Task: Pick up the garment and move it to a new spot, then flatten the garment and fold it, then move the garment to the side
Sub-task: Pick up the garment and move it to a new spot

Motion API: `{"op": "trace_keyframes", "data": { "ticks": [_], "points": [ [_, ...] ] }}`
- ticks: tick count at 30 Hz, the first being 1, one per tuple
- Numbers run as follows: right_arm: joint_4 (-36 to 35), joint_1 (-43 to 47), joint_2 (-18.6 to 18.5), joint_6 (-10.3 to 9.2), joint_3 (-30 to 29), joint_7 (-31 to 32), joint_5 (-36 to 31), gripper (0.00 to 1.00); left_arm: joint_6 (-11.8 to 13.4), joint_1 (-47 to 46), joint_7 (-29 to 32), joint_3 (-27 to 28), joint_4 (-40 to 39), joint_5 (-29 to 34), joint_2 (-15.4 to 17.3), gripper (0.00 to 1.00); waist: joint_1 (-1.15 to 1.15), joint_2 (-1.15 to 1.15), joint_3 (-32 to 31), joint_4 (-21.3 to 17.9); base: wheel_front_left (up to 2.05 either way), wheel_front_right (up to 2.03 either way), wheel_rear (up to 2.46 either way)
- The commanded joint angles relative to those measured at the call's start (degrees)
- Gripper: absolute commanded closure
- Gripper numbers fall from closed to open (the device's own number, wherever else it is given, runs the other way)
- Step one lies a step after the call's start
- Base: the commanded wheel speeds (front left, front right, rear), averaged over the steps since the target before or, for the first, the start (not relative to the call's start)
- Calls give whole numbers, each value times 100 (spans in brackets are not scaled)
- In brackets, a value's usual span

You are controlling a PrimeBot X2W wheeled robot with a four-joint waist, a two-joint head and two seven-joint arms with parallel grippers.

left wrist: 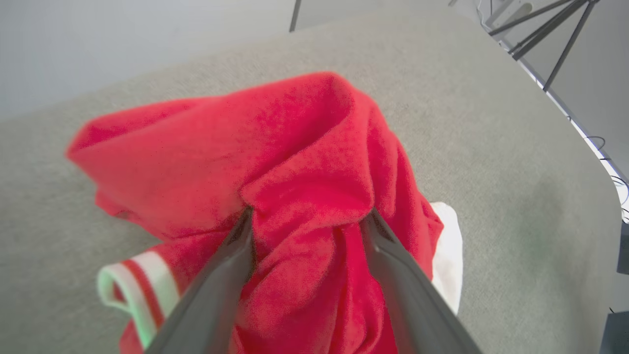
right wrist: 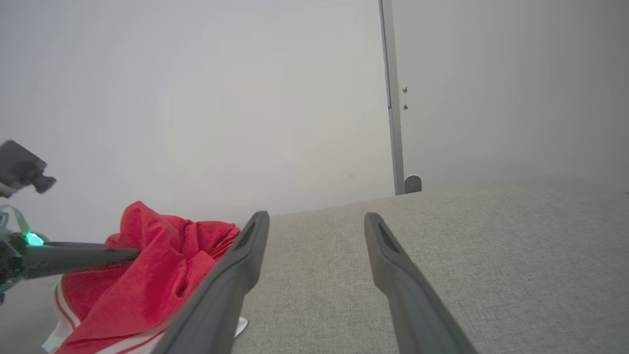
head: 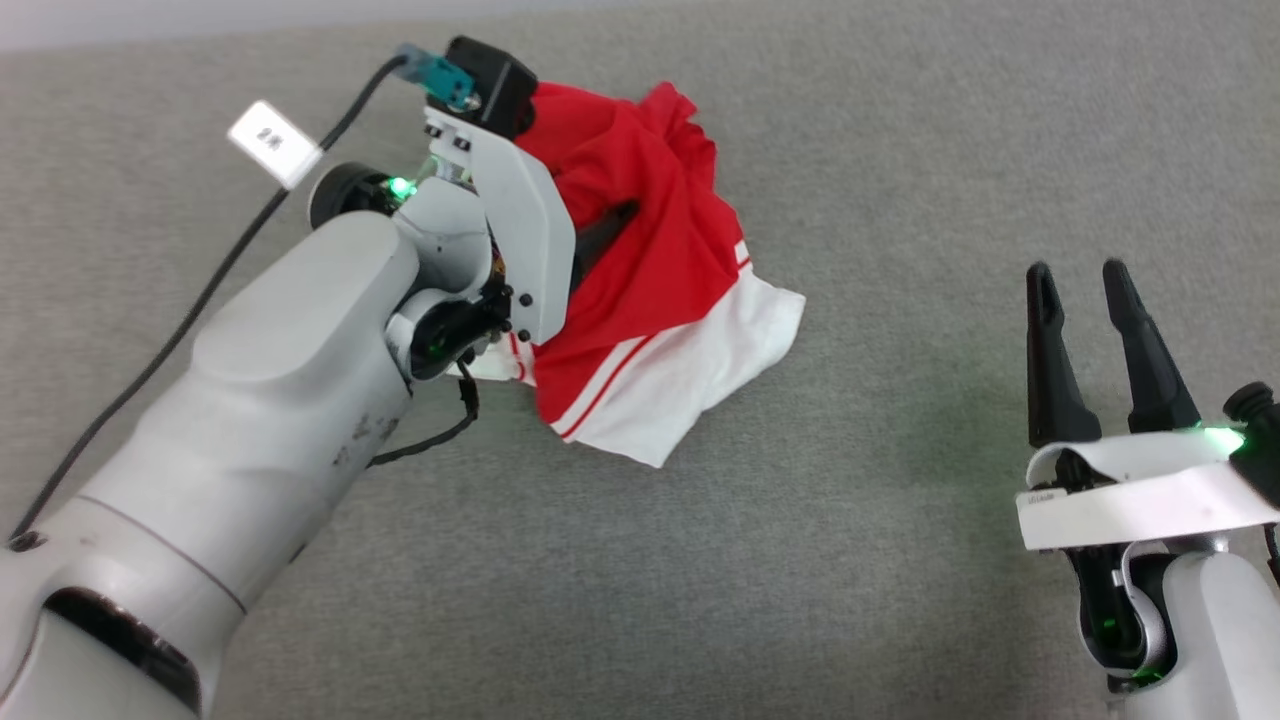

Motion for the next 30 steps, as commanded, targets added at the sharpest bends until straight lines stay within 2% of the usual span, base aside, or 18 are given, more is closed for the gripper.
{"op": "trace_keyframes", "data": {
  "ticks": [1,6,13,16,20,23,30],
  "points": [
    [65,77,-76,2,42,-27,-15,0,-13,21,-189,-25,-57,-4,51,0,0,0,-282,259,0,0,0],
    [315,227,-362,2,179,12,-67,0,-13,338,-1181,-75,-276,-6,170,0,0,0,-625,618,0,0,0],
    [406,504,-613,2,198,211,-165,0,-2,1296,-2634,3,-7,28,268,0,0,0,-995,1094,0,0,0],
    [360,664,-694,2,114,307,-186,0,9,1834,-3037,188,116,-205,249,0,0,0,-1107,1255,0,0,0],
    [269,916,-760,2,-62,441,-223,0,43,2502,-3261,506,122,-343,305,0,0,0,-1217,1460,0,0,0],
    [189,1104,-814,2,-176,535,-254,0,161,2905,-3304,1044,-91,-200,443,0,0,0,-1276,1547,0,0,0],
    [83,1469,-898,2,-428,689,-288,0,660,4493,-3293,2795,-1205,1224,655,0,0,0,-1471,1620,0,0,0]
  ]
}}
